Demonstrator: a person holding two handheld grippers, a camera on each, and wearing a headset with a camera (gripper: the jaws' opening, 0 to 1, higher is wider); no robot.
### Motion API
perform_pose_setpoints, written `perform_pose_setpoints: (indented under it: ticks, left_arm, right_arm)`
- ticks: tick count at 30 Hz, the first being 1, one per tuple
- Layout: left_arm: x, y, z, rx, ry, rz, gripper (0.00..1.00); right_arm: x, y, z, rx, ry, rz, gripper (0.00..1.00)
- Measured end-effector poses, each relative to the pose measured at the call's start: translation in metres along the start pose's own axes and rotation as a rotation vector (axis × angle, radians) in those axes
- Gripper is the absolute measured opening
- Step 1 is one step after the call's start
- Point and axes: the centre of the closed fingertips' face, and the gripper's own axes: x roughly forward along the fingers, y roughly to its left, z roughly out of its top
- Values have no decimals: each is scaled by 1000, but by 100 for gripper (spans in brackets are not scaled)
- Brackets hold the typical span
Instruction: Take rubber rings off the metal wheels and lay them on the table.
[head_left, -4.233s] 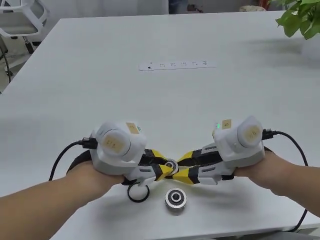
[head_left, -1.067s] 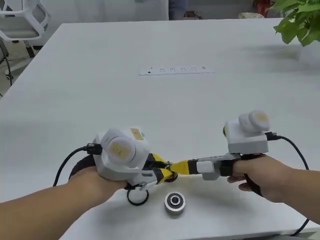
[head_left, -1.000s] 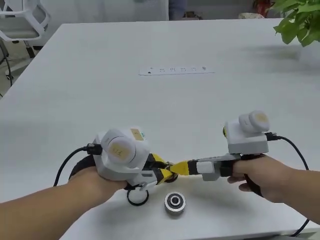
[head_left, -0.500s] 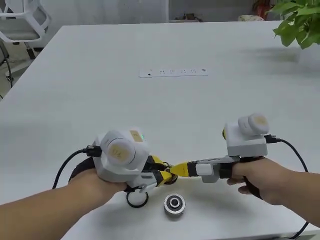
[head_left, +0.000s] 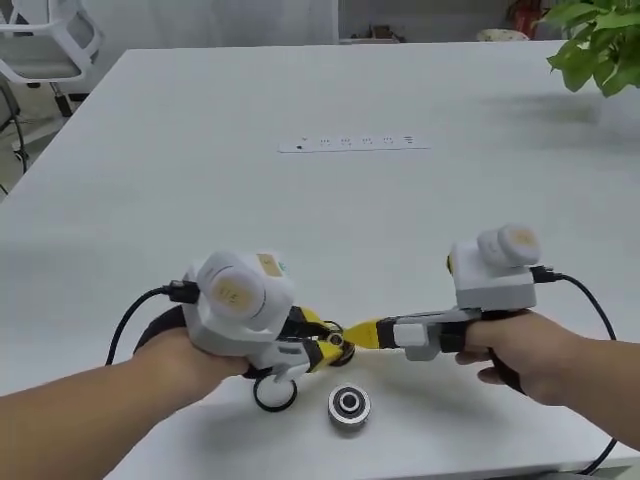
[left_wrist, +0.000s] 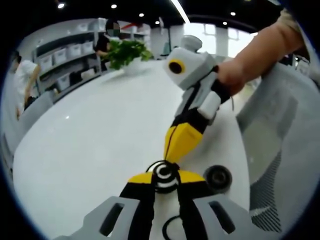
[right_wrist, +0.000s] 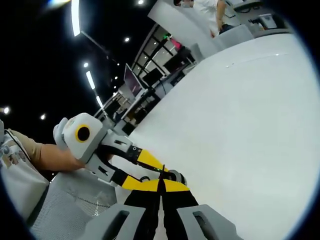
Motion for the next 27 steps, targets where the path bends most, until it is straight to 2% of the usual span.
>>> perform_pose_setpoints:
  ticks: [5, 8, 11, 21, 27]
  left_arm:
    - [-7, -2, 4, 8, -15, -9, 19]
    - [-11, -5, 4, 12, -17, -21, 27]
    - [-14, -6, 3, 18, -17, -25, 28]
    - [-32, -5, 9, -5, -58, -21, 37]
    - [-46, -4, 13, -23, -86, -14, 44]
  right_arm:
    - [-1, 2, 0, -2, -1, 6, 0]
    - [-2, 3, 2, 0, -11, 10, 0]
    - [-4, 1, 4, 0, -16, 11, 0]
    - [-6, 4, 9, 6, -34, 27, 0]
    - [-5, 13, 12, 5, -45, 45, 0]
